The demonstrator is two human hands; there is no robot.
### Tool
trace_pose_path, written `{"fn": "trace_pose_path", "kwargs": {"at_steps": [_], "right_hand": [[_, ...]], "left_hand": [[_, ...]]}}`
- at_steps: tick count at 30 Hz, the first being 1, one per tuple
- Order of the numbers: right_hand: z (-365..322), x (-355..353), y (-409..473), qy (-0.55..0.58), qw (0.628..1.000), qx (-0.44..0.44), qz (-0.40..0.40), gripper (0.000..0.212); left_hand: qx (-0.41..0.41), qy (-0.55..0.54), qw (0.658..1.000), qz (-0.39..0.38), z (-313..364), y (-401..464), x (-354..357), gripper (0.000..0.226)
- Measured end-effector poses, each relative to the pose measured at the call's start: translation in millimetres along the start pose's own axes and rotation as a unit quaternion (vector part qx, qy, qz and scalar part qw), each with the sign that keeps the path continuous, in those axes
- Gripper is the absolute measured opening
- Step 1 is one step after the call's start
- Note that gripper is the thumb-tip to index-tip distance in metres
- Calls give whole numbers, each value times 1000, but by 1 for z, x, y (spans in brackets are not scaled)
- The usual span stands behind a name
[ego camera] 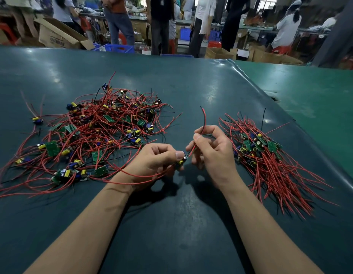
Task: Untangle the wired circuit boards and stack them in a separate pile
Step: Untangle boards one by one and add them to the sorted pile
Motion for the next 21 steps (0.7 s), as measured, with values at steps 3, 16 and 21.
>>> {"fn": "trace_pose_path", "kwargs": {"at_steps": [3,16,21], "right_hand": [[-3,-2,1,7,1000,-20,3,15],[4,-19,8,42,996,-20,74,20],[5,-33,11,35,991,-18,127,13]], "left_hand": [[-1,-2,1000,-3,1,0,1,18],[-4,3,1000,-8,2,-1,4,20],[3,18,1000,-16,4,-2,5,20]]}}
Point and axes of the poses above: each hand's wrist, its own y-axis towards the middle knuckle, its own x-axis out of the palm, z = x × y, the point moved 9 cm from there along y, towards the middle knuckle, and after that the axes turned 2 degrees about x, right-handed, at the moved point
